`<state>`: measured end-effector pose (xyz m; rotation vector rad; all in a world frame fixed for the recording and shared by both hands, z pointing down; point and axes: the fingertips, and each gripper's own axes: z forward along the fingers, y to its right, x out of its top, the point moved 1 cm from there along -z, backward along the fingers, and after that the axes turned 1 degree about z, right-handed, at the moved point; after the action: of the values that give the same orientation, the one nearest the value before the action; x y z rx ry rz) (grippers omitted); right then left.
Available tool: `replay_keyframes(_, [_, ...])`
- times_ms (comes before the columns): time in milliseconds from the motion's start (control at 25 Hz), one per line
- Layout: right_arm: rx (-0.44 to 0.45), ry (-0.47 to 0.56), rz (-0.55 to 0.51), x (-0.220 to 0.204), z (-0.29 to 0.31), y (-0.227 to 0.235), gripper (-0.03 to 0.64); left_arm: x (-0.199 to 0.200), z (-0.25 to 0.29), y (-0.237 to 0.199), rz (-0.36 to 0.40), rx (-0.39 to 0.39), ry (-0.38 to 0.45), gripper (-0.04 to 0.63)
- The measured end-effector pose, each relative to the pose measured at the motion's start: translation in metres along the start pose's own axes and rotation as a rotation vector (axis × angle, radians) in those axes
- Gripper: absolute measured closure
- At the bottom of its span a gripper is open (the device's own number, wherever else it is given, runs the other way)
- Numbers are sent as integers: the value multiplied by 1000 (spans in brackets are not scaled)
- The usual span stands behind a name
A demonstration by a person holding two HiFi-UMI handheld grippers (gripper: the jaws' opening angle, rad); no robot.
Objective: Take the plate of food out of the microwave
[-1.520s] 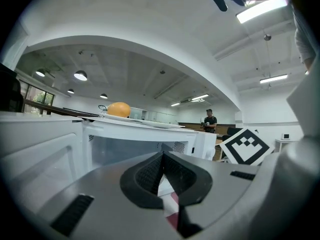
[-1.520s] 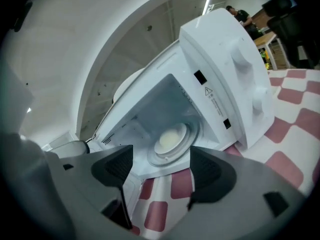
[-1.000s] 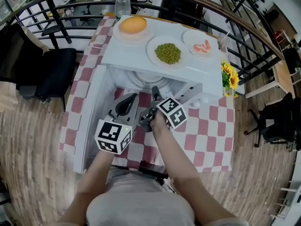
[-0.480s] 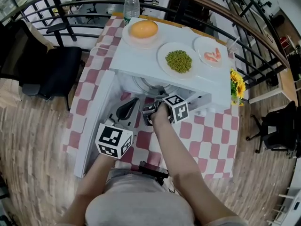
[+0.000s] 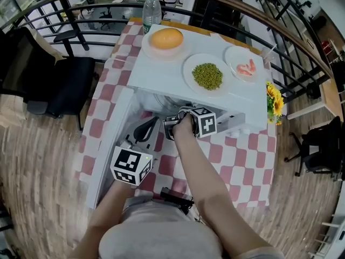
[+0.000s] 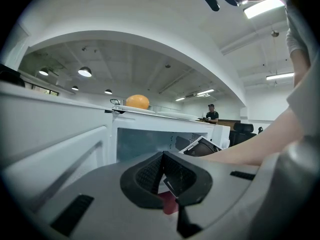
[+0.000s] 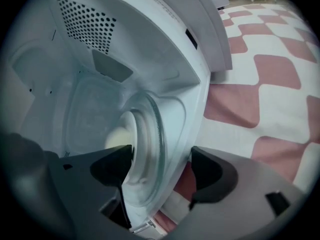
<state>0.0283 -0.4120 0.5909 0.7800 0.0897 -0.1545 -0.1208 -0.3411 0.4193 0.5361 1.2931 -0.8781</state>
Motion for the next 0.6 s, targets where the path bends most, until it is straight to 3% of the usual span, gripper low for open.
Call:
replay_keyframes(240, [-10,-24,-19,-2,1,-1,243,-1,0,0,-1,3,1,594])
replay_keyframes(600, [49,-63,-68,-3,-8,6,264,-3,-2,9,4,-8,1,594])
